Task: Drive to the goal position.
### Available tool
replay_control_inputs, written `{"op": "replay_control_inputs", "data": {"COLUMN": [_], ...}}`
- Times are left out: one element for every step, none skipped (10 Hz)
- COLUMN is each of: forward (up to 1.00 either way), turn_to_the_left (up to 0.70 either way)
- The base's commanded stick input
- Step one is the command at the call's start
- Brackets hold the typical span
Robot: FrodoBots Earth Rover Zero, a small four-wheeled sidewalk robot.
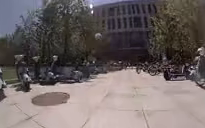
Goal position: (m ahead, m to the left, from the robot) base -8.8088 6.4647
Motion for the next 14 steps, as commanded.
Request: {"op": "replay_control_inputs", "data": {"forward": [0.7,0.7,0.7,0.7,0.7,0.7,0.7,0.7,0.7,0.7,0.7,0.7,0.7,0.7], "turn_to_the_left": [0.35,0.35,0.35,0.35,0.35,0.35,0.35,0.35,0.35,0.35,0.35,0.35,0.35,0.35]}}
